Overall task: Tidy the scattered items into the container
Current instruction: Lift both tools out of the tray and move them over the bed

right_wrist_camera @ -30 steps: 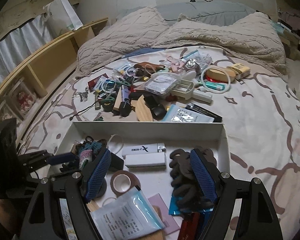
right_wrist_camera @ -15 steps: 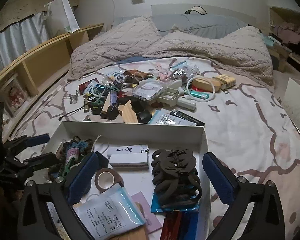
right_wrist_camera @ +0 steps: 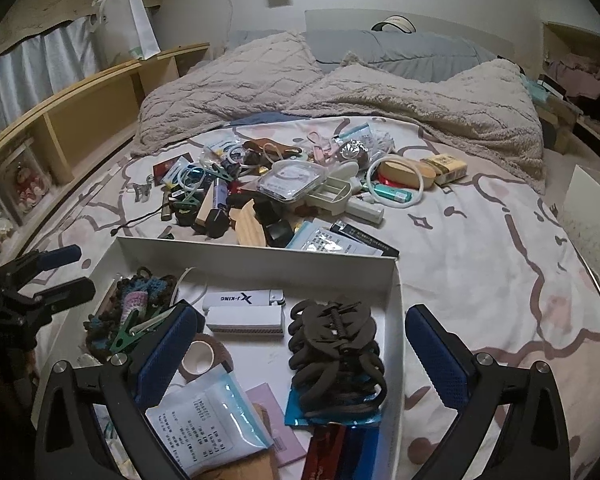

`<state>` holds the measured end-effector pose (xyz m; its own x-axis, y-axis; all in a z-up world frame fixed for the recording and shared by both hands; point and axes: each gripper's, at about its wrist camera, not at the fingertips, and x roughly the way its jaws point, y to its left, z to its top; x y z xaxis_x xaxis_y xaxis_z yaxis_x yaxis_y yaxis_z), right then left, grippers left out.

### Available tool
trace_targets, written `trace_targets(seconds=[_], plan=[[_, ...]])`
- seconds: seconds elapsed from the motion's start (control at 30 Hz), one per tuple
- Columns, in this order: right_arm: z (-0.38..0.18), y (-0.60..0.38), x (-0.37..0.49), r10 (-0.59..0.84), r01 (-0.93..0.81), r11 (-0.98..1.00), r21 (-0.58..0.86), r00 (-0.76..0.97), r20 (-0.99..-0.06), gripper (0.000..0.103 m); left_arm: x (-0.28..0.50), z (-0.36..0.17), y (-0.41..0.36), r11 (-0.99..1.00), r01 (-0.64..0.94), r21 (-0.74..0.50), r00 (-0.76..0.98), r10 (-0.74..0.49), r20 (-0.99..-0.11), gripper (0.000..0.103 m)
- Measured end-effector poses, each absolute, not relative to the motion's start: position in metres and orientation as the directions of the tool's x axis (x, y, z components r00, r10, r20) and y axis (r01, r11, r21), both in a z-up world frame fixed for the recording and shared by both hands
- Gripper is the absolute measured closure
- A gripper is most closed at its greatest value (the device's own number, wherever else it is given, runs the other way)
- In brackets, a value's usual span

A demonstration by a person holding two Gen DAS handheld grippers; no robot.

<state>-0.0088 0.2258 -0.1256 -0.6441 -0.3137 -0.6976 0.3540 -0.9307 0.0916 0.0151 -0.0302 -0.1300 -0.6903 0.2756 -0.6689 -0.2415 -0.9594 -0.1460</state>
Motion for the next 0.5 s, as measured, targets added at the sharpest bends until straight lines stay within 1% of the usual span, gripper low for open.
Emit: trace_targets(seconds=[0.33,0.5], plan=[[-0.121,0.252,-0.035,-0.303,0.316,-0.942,0.117,-0.643,-0.703,0.000,0.005,-0.127,-0.055,-0.977,-0.151,-0.154,-0.714,0.215,-0.666,0.000],[-0.121,0.269,-0.050,-0.262,0.266,-0.958,0.108,-0.660,-0.704,0.000,0.001,-0.126,-0.069,-0.982,-0.106,-0.157,-0.725,0.185,-0.664,0.000]])
